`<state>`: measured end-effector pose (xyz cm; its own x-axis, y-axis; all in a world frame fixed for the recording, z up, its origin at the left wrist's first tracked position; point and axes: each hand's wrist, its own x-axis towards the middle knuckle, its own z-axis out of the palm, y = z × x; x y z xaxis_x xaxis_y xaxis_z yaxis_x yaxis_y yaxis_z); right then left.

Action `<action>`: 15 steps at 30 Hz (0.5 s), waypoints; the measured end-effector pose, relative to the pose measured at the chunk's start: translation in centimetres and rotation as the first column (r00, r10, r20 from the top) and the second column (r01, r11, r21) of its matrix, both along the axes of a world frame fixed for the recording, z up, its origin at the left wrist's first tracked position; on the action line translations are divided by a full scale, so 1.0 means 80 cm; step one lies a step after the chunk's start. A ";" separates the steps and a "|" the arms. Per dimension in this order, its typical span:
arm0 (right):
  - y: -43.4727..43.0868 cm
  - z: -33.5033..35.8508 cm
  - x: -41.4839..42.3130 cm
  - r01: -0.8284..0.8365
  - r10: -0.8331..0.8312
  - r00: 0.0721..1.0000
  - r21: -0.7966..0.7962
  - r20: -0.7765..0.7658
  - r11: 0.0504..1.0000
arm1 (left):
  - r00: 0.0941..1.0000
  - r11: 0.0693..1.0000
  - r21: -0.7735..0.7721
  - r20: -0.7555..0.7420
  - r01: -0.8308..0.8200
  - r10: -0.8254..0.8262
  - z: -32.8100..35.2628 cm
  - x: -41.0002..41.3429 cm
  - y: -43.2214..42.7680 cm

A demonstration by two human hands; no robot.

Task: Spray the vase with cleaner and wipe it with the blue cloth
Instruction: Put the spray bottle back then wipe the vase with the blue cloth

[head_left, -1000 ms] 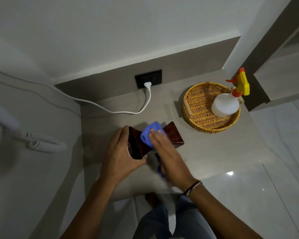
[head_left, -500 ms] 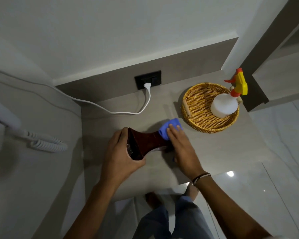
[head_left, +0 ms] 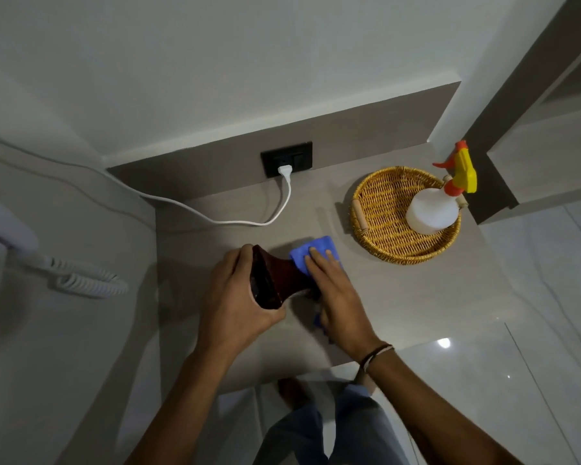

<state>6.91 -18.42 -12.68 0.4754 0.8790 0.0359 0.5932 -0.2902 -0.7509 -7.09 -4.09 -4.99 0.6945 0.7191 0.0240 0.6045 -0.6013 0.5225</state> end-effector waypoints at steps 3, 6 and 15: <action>0.021 0.011 -0.060 -0.082 0.080 0.997 0.192 0.015 0.978 | 0.999 0.997 -0.079 0.046 0.004 -0.001 -0.001 0.000 0.001; 0.022 0.006 -0.053 -0.141 0.123 0.988 0.210 0.097 0.967 | 0.999 0.995 -0.095 0.042 -0.013 0.017 -0.002 -0.009 0.005; -0.011 -0.017 0.055 0.182 -0.179 0.977 0.011 -0.115 0.983 | 0.992 0.984 -0.137 0.048 -0.113 0.121 -0.004 -0.006 0.013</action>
<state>11.32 -19.29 -14.05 0.6281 0.7781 -0.0093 0.4435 -0.3678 -0.8173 -7.54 -3.09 -5.30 0.6058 0.7945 -0.0409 0.6339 -0.4510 0.6283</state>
